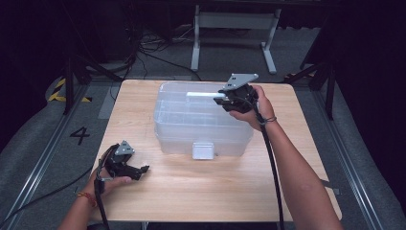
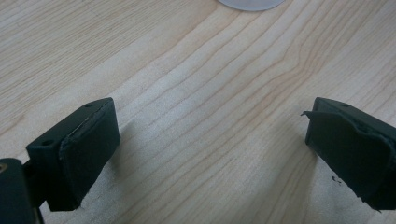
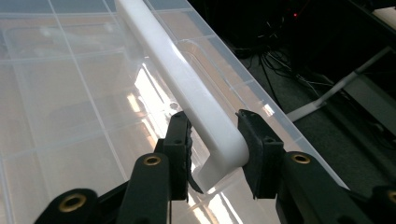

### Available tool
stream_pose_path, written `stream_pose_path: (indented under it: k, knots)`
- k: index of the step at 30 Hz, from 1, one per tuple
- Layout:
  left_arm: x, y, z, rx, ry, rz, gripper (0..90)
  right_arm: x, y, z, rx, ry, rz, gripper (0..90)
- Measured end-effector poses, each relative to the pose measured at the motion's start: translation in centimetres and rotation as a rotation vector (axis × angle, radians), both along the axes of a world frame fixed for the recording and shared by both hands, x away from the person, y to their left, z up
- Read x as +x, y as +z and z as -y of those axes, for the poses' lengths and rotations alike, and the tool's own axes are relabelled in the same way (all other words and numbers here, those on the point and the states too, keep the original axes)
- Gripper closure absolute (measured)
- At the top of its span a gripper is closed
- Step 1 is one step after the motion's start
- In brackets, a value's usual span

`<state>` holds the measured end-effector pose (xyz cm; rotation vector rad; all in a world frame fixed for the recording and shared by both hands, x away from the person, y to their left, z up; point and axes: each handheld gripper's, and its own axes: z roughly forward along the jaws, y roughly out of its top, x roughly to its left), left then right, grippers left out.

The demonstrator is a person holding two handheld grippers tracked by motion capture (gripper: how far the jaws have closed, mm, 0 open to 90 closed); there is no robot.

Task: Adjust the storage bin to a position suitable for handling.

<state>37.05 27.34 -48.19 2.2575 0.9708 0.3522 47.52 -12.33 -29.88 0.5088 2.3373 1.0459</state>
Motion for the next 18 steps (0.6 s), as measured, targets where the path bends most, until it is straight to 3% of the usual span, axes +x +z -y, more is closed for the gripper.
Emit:
stream_pose_path:
  k: [4,18]
  knots:
    - [-0.08,-0.01,0.00,-0.005,0.005,-0.003,3.9,-0.02,-0.02,-0.23,-0.026,-0.013,0.021,67.7]
    - [-0.13,-0.06,0.03,-0.017,0.016,0.006,6.1,0.12,-0.08,-0.16,-0.020,-0.016,0.028,68.3]
